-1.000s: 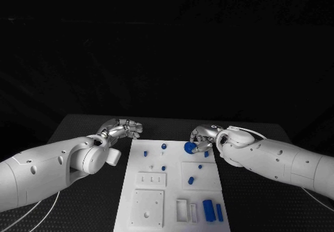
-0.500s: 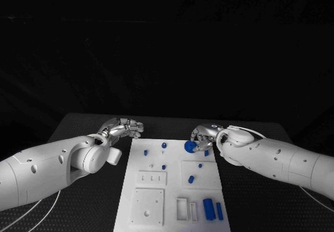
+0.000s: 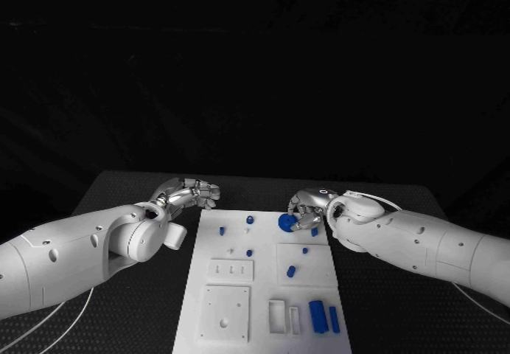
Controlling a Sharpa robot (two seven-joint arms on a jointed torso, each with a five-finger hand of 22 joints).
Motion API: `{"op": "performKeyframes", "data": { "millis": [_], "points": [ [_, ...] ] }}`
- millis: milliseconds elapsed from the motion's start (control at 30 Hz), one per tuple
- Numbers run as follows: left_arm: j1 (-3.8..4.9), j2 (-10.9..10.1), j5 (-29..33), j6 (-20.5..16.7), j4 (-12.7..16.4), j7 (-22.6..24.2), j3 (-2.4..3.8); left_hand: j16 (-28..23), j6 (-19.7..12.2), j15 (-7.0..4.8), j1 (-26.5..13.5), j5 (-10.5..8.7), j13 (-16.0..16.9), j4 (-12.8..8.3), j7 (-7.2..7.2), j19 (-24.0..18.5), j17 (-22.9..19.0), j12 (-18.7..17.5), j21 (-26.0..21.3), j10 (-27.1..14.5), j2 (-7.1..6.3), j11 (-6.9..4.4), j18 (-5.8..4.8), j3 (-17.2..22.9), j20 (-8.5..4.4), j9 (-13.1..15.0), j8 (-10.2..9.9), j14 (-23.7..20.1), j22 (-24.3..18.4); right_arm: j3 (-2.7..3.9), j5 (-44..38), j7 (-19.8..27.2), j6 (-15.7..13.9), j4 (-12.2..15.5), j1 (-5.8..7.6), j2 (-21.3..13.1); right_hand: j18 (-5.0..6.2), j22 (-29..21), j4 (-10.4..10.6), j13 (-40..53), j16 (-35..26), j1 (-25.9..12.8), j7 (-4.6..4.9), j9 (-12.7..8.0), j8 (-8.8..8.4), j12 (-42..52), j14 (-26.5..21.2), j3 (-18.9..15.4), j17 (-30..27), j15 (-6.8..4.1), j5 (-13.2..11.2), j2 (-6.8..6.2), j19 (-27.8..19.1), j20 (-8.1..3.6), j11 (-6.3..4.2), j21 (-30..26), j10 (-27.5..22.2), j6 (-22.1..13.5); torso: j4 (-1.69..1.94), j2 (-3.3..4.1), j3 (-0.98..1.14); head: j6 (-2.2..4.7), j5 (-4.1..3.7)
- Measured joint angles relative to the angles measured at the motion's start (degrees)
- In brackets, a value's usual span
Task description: Assemble the parts on the task board
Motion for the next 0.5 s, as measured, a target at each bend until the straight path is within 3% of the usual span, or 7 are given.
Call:
{"op": "performKeyframes", "data": {
  "millis": [333, 500],
  "points": [
    [0.00, -0.1, -0.1, 0.1, 0.1, -0.1, 0.00, 0.0, 0.0, 0.00, 0.0, 0.00, 0.0, 0.0, 0.00, 0.0, 0.0, -0.2, 0.0, 0.0, 0.00, 0.00, 0.00, 0.0, 0.00, 0.0, 0.0, 0.0, 0.0, 0.09, -0.4, 0.0, -0.6, -0.9, -0.23, 0.9, -0.02, 0.0, -0.1, -0.3, 0.0, -0.2, -0.63, 0.3, 0.03, 0.2, 0.3, 0.4, 0.3, -0.25, 0.0, 0.72, 0.0, 0.00, 0.00, 0.1, 0.0, 0.6, 0.08, -0.03, 0.03, -0.09, -0.01],
    [0.00, -0.1, -0.1, 0.1, 0.1, -0.2, 0.00, 0.0, 0.0, 0.00, 0.0, 0.00, 0.0, 0.0, 0.00, 0.0, 0.0, -0.2, 0.0, 0.0, 0.00, 0.00, 0.00, 0.0, 0.00, 0.0, 0.0, 0.0, 0.0, 0.11, -0.5, 0.0, -0.9, -0.9, -0.32, 1.0, -0.01, 0.0, 0.1, -0.5, -0.3, -2.2, -0.63, 0.2, 0.03, 0.5, 0.3, -0.1, 0.6, -0.24, 2.2, 0.79, 0.0, 0.00, 0.00, 0.4, 0.0, 0.6, 0.10, -0.04, 0.03, -0.15, 0.01]
  ]
}}
